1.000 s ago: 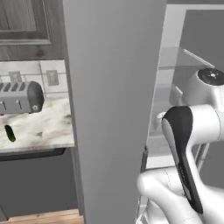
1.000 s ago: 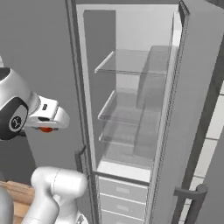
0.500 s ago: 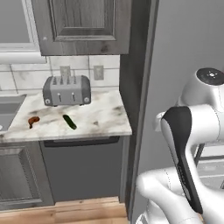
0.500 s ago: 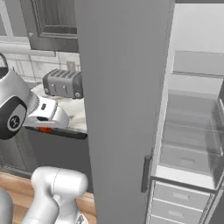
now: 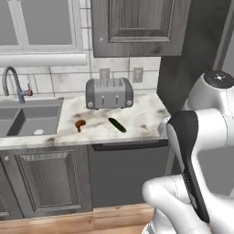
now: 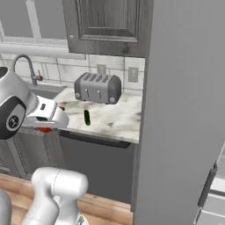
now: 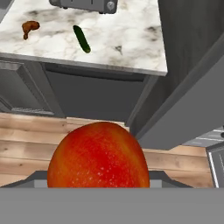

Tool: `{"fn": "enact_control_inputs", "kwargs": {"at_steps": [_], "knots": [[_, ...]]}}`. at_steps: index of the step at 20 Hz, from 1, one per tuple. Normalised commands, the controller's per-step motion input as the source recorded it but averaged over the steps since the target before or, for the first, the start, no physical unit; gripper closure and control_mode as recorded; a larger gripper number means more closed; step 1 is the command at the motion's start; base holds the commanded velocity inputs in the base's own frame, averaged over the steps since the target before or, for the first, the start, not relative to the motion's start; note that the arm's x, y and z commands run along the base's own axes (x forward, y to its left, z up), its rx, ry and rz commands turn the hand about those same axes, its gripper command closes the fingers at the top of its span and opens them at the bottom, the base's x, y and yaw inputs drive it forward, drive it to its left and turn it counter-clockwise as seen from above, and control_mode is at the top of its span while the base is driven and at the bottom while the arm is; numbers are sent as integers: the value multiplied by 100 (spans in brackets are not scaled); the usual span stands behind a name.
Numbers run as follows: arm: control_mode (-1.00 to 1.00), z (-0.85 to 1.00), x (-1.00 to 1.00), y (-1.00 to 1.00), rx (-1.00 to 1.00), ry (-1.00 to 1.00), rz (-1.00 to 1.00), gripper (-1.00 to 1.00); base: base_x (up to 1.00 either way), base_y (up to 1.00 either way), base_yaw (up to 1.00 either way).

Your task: Open the fridge, remove the apple, cucumber, and chicken drumstick, and place them on any counter.

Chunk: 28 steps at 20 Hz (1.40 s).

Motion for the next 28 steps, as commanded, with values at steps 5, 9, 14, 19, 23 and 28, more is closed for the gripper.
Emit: {"fn": "enact_control_inputs", "kwargs": {"at_steps": [5, 9, 14, 19, 23, 28], "knots": [[100, 0, 0, 0, 0, 0, 0, 100, 31, 80, -4], [100, 0, 0, 0, 0, 0, 0, 100, 65, 57, -4], [100, 0, 0, 0, 0, 0, 0, 100, 99, 37, -10], [100, 0, 0, 0, 0, 0, 0, 100, 71, 12, -9], [100, 0, 0, 0, 0, 0, 0, 100, 12, 4, -5], [100, 0, 0, 0, 0, 0, 0, 100, -1, 1, 0]]}}
